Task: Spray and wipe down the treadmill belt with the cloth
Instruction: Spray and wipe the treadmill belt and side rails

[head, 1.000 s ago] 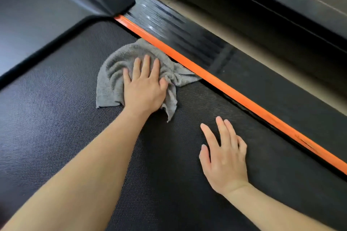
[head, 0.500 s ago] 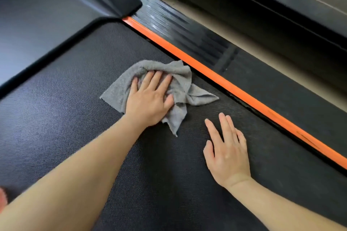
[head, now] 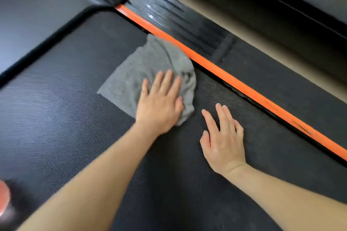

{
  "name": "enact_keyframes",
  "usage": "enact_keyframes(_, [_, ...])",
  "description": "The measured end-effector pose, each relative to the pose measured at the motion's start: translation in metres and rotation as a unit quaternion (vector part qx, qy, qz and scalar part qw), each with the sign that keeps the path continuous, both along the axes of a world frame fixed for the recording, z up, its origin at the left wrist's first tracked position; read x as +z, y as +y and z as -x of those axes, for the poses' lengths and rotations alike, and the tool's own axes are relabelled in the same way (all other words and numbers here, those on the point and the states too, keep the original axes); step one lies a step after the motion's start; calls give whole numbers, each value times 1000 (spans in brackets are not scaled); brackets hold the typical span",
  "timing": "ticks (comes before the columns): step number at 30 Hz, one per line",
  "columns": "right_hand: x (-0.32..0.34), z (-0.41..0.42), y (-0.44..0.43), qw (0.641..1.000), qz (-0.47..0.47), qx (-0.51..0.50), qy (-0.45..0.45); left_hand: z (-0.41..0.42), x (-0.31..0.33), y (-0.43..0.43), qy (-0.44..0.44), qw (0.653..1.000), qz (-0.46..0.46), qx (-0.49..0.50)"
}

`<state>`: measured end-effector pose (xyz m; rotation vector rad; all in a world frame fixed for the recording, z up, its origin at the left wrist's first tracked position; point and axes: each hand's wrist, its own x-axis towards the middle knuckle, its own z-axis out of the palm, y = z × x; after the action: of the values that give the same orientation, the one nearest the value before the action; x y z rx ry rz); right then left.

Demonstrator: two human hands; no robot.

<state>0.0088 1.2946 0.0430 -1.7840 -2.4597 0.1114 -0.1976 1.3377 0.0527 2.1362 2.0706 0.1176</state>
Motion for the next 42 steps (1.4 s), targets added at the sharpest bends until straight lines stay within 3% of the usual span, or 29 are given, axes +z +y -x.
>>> enact_keyframes(6, [3, -1, 3, 999, 18, 4, 34, -38, -1, -132, -4, 997, 37, -63])
enact_keyframes(17, [15, 3, -5, 996, 82, -12, 17, -53, 22, -294, 5, 993, 118, -2])
enact_keyframes(23, [58, 34, -29, 990, 124, -66, 20, -11, 44, -326, -138, 977, 93, 135])
enact_keyframes(25, [74, 53, -72, 996, 49, -1, 80, -1, 44, -326, -154, 967, 50, 198])
enact_keyframes(27, [69, 73, -143, 980, 12, 130, 147, 8, 45, -327, -122, 964, 35, 234])
enact_keyframes(29, [43, 90, -209, 965, 53, 236, 98, 16, 52, -331, -123, 958, 64, 252])
enact_keyframes(31, [19, 98, -232, 964, 92, 245, 38, 26, 61, -335, -122, 955, 97, 252])
enact_keyframes(33, [8, 113, -224, 973, 85, 211, 19, 47, 73, -335, -109, 956, 65, 263])
enact_keyframes(37, [11, 183, -213, 971, 109, 214, 2, 118, 107, -344, -115, 909, -16, 401])
enact_keyframes(42, [8, 205, -234, 963, 71, 260, -11, 160, 113, -346, -127, 892, 11, 433])
